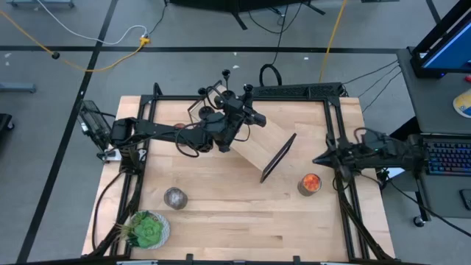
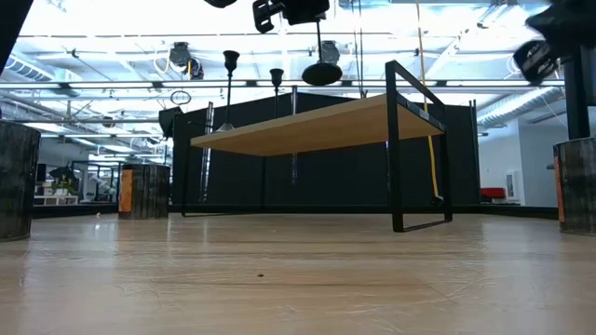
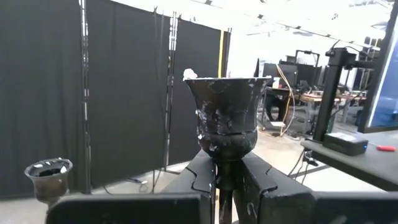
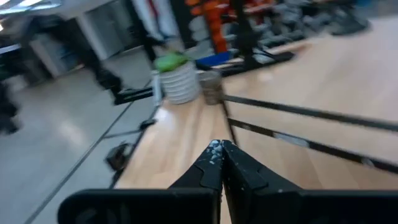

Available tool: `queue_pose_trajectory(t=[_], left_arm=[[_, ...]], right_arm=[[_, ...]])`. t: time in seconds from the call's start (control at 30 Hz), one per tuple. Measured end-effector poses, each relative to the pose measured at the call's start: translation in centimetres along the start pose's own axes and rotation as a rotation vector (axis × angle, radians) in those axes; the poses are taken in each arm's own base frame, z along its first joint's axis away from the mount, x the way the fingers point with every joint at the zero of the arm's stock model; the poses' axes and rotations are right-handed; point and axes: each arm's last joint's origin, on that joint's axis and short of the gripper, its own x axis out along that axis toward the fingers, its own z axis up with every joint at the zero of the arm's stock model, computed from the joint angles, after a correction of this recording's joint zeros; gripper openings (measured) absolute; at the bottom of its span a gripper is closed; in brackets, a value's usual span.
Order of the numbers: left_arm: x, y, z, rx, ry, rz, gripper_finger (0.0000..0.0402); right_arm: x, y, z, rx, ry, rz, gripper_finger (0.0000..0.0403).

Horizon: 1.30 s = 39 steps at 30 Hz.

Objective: Pick & Place candle stick holders
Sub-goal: Put the black candle holder on the shelf

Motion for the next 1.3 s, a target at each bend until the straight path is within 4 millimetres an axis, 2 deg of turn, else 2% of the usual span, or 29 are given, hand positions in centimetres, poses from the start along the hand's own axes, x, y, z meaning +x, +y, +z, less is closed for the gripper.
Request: queue_pose_trajectory(t=[0.13,0.27,0.5,0.63,0.87,1.07,1.3], left_arm=[[-0.2,-0.2,0.0,-0.006,0.002,-0.005,0.0028],[-0.5,-0.2,0.0,0.0,0.009,0.023,0.0028],[0.2,0.3,-0.3,0.031,0.018,0.053,0.0028],[0.4,1.2,-1.7,0.032,0.036,0.113,0.0028],[-0.4,2.4,-3.8,0.03,0.033,0.194,0.0028],[-0.7,3.0,-4.6,0.043,0.031,0.216,0.0028],[0.1,3.7,-4.9,0.068,0.037,0.251,0.0028]], right_arm=[[2.1,-1.1,-1.9,0.079,0.008,-0.044,0.0],[2.8,-1.4,-2.2,0.094,-0.068,-0.015,0.0],[2.9,-1.6,-2.6,0.07,-0.046,-0.027,0.0],[2.9,-1.7,-3.0,0.084,-0.007,-0.041,0.0],[2.9,-1.7,-3.1,0.1,0.007,-0.046,0.0],[2.9,-1.8,-3.2,0.101,0.015,-0.05,0.0],[2.9,-1.8,-3.2,0.102,0.02,-0.049,0.0]])
